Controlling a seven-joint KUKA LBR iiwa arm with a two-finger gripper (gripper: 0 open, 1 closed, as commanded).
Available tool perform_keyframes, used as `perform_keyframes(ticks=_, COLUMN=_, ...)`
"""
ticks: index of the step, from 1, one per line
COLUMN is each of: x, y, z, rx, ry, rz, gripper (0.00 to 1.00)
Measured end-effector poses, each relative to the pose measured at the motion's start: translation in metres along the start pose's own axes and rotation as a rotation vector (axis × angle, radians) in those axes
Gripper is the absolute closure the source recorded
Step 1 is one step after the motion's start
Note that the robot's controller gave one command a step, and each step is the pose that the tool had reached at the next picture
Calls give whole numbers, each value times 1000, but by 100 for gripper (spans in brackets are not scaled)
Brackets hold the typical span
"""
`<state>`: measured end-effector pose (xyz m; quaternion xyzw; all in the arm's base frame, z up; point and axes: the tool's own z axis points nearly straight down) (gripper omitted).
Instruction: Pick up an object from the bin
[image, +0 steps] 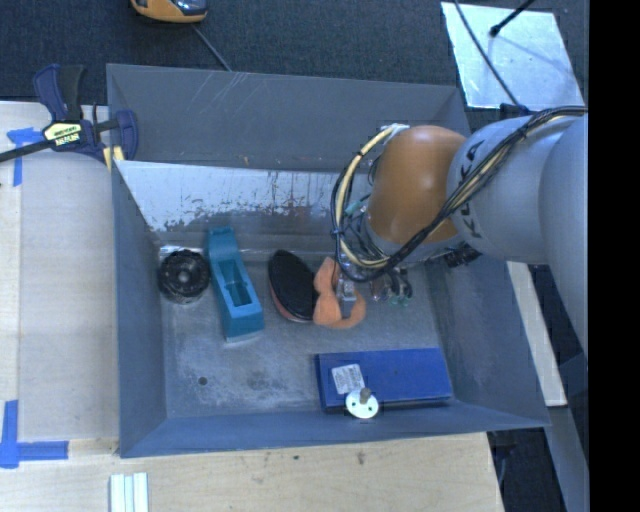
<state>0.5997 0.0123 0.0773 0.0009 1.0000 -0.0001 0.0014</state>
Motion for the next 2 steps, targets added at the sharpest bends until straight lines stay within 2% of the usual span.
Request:
perform_keyframes(ticks=1, x=0, y=0, z=0, rx=0, ry=0, rz=0, gripper=100)
perform_keyframes(ticks=2, x=-1, y=-49, z=-167, rx=2, ry=-8, rz=-126, gripper=100)
